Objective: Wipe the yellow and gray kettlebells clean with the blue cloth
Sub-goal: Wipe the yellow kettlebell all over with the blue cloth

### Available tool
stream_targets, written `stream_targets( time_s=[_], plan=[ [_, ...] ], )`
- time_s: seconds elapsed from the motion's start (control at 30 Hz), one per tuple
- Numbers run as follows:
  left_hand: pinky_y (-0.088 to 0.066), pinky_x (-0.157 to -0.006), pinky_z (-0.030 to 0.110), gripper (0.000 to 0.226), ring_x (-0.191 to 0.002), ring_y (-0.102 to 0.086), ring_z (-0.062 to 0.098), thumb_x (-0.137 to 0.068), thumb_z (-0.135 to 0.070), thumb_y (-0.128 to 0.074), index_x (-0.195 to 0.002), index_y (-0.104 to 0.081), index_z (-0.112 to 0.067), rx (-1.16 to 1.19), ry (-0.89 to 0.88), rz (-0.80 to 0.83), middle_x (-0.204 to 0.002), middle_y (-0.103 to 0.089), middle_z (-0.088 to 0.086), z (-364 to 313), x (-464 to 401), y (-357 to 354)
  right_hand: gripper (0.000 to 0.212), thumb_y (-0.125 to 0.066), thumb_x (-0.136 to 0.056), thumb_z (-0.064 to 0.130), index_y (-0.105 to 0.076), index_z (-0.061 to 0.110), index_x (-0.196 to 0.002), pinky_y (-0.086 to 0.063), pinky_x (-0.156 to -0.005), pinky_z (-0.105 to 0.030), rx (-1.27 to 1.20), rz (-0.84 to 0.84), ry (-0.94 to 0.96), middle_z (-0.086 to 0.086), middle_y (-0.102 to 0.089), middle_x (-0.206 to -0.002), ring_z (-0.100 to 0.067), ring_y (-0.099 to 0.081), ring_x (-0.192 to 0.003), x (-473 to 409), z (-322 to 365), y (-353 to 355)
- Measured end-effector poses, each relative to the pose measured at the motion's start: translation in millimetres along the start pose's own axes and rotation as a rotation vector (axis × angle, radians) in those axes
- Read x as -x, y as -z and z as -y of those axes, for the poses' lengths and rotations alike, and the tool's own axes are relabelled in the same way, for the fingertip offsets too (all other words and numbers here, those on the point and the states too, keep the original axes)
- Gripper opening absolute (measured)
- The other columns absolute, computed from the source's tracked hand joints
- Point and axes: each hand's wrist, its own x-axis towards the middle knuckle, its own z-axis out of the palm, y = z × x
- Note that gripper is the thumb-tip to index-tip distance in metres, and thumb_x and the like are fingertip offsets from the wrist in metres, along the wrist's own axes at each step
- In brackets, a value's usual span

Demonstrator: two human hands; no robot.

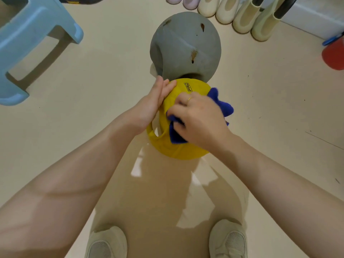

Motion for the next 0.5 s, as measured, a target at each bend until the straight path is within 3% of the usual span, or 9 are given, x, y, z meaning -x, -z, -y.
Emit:
stream_targets(
  time_s=[0.07, 0.2, 0.27, 0.4, 0.43, 0.5],
  plan=[
    [-0.003, -0.120, 0.037, 0.061, -0.142, -0.009, 0.000, -0.093, -0.060, -0.004, -0.141, -0.034, -0.039, 0.018, -0.018, 0.019, -0.155, -0.014, -0.021, 2.5, -1.9, 2.0, 0.027, -0.043, -0.082, 0.023, -0.069, 0.017, -0.086, -0.046, -0.059, -0.037, -0.031, 0.085, 0.039, -0.007, -0.061, -0.085, -0.028, -0.053, -0.073, -4.1, -1.7, 1.5],
    [-0.009, -0.119, 0.037, 0.054, -0.141, -0.019, 0.005, -0.096, -0.055, -0.004, -0.135, -0.039, -0.043, -0.043, -0.031, 0.002, -0.154, -0.023, -0.016, -5.8, -6.3, -0.1, 0.024, -0.049, -0.088, 0.022, -0.066, 0.024, -0.104, -0.037, -0.066, -0.031, -0.012, -0.076, -0.335, -0.003, -0.058, -0.099, -0.022, -0.050, -0.087, -28.8, -28.0, 5.7],
    [-0.009, -0.119, 0.037, 0.061, -0.141, -0.018, 0.005, -0.094, -0.060, -0.005, -0.139, -0.039, -0.037, -0.107, -0.026, -0.014, -0.154, -0.024, -0.014, -11.6, -9.3, -2.8, 0.022, -0.050, -0.085, 0.021, -0.068, 0.021, -0.097, -0.040, -0.063, -0.033, 0.022, -0.054, -0.259, -0.004, -0.059, -0.095, -0.024, -0.051, -0.083, -23.2, -23.9, 3.9],
    [-0.008, -0.119, 0.034, 0.066, -0.142, -0.018, 0.008, -0.094, -0.056, -0.003, -0.144, -0.035, -0.028, -0.269, -0.066, -0.024, -0.155, -0.024, -0.008, -15.9, -14.8, 0.9, 0.030, -0.039, -0.080, 0.022, -0.068, 0.017, -0.080, -0.043, -0.053, -0.033, -0.040, 0.081, 0.125, -0.006, -0.061, -0.080, -0.026, -0.050, -0.062, 14.8, -4.7, -2.2],
    [-0.010, -0.118, 0.033, 0.065, -0.141, -0.020, 0.009, -0.094, -0.057, -0.003, -0.143, -0.035, -0.029, -0.285, -0.069, -0.029, -0.154, -0.025, -0.008, -15.7, -15.8, 2.5, 0.029, -0.040, -0.081, 0.021, -0.069, 0.018, -0.083, -0.044, -0.053, -0.034, -0.032, 0.082, 0.129, -0.006, -0.062, -0.081, -0.026, -0.050, -0.062, 18.4, -8.7, -3.0],
    [-0.015, -0.117, 0.036, 0.064, -0.139, -0.026, 0.010, -0.093, -0.060, -0.006, -0.142, -0.037, -0.033, -0.291, -0.087, -0.025, -0.151, -0.030, -0.009, -14.5, -15.7, 3.4, 0.020, -0.050, -0.082, 0.019, -0.069, 0.018, -0.089, -0.047, -0.056, -0.037, -0.027, -0.058, -0.037, -0.007, -0.062, -0.085, -0.028, -0.053, -0.067, 15.4, -19.5, -2.9]
  ],
)
